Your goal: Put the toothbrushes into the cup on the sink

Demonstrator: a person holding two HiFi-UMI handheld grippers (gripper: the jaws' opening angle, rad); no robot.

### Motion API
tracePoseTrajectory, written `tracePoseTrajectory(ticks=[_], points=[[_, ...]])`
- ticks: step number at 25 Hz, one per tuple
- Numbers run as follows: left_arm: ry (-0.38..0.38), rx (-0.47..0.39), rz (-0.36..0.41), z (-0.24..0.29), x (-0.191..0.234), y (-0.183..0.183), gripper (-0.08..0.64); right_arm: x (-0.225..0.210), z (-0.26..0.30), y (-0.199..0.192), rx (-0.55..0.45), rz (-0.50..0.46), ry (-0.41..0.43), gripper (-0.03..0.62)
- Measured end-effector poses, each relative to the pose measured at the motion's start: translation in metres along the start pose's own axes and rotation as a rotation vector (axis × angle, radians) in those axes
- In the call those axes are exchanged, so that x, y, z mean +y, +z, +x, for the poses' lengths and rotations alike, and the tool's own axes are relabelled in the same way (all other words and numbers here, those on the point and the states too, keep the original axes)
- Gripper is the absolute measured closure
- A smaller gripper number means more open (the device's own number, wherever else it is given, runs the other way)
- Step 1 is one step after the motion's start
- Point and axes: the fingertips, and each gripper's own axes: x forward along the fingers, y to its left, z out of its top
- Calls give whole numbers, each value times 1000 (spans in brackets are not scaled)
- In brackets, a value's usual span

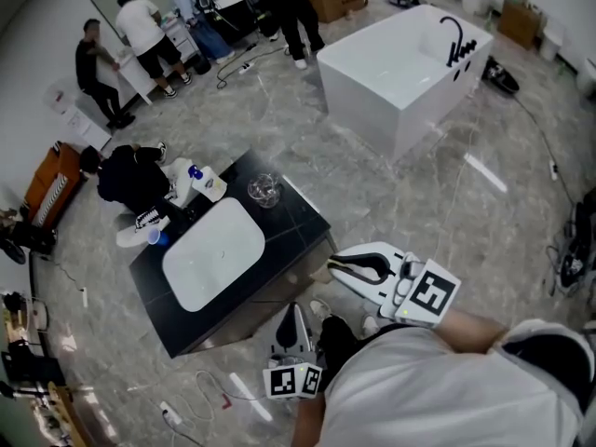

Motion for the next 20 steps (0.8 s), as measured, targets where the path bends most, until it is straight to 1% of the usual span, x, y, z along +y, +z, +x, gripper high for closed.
tracePoseTrajectory(ticks=[4, 9, 11, 16, 18, 20], points=[[22, 22, -23, -3, 13, -8, 557, 2, 12, -2, 2, 7, 15, 532], [8, -22, -7, 14, 22, 11, 557, 0, 23, -1, 26, 3, 20, 532], [7, -22, -22, 19, 26, 9, 557, -5, 30, -3, 33, -3, 20, 532], [18, 11, -87, 24, 47, -10, 557, -11, 46, -10, 55, 6, 14, 532], [9, -2, -97, 31, 53, -4, 557, -15, 54, -9, 64, 1, 10, 532], [-7, -26, -84, 41, 58, 9, 557, -17, 64, -3, 63, -11, 14, 532]])
